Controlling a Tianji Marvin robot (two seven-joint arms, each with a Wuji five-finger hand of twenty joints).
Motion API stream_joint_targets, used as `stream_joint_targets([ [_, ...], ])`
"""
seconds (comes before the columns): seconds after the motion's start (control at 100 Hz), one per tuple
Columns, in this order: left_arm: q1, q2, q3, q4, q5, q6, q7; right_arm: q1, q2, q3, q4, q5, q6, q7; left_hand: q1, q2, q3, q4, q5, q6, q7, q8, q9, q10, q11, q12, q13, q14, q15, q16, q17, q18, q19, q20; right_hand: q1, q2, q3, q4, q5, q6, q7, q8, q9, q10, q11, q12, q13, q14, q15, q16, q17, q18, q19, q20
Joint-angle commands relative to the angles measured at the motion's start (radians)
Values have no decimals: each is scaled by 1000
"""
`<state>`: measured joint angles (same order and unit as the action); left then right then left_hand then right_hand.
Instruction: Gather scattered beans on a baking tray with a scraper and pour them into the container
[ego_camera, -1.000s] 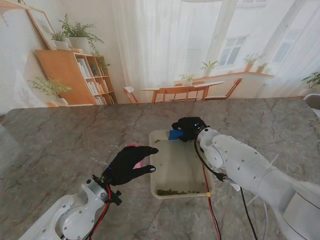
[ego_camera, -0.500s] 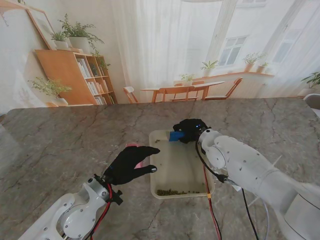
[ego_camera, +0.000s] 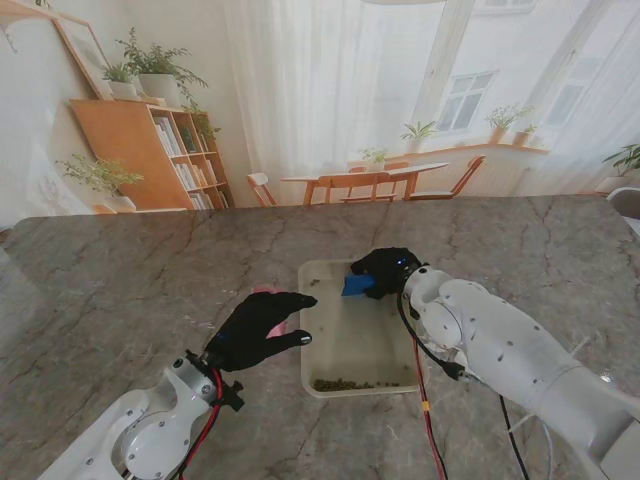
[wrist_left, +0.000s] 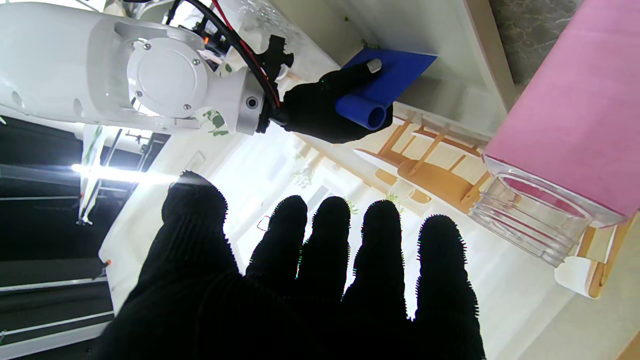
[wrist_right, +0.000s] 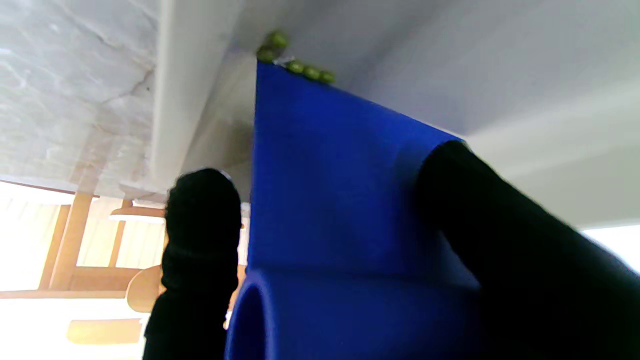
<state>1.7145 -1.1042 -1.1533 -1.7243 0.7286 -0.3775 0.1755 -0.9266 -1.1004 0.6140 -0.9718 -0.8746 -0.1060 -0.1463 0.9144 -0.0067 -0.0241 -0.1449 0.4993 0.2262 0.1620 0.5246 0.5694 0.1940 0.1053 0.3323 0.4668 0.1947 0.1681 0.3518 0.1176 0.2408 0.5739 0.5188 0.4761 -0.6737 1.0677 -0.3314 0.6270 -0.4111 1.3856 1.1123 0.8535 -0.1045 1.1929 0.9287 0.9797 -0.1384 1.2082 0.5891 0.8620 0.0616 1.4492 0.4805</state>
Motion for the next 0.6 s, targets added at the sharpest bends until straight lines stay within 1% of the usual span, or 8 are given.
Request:
stream_joint_targets([
  [0.0, 9, -3, 0, -5, 2, 0, 5, -33, 15, -3, 2, -8, 3, 30, 26, 39, -16, 102, 12, -21, 1, 6, 4, -26, -2, 16, 27, -3, 5, 8, -2, 17, 9, 35, 24, 0, 64, 7, 81, -90, 20, -28, 27, 8, 29, 17, 92, -127, 95, 32, 25, -26, 46, 29],
  [0.32, 27, -5, -13, -16, 14, -1, 24, -136, 44, 103, -128, -43, 17, 144, 27, 38, -15, 102, 13, -21, 2, 6, 5, -25, -1, 17, 29, -2, 5, 9, -1, 18, 9, 36, 26, -28, 84, 8, 103, -93, 26, -34, 78, -3, 24, 46, 136, -157, 135, 55, 65, -44, 80, 54],
  [0.59, 43, -6, -25, -25, 26, -1, 42, -212, 63, 166, -194, -72, 11, 209, 26, 39, -15, 102, 12, -21, 2, 6, 5, -26, -2, 17, 29, -3, 5, 9, -1, 18, 9, 36, 16, -50, 102, 12, 126, -110, 31, -31, 116, -14, 21, 63, 168, -176, 152, 67, 98, -59, 99, 68],
])
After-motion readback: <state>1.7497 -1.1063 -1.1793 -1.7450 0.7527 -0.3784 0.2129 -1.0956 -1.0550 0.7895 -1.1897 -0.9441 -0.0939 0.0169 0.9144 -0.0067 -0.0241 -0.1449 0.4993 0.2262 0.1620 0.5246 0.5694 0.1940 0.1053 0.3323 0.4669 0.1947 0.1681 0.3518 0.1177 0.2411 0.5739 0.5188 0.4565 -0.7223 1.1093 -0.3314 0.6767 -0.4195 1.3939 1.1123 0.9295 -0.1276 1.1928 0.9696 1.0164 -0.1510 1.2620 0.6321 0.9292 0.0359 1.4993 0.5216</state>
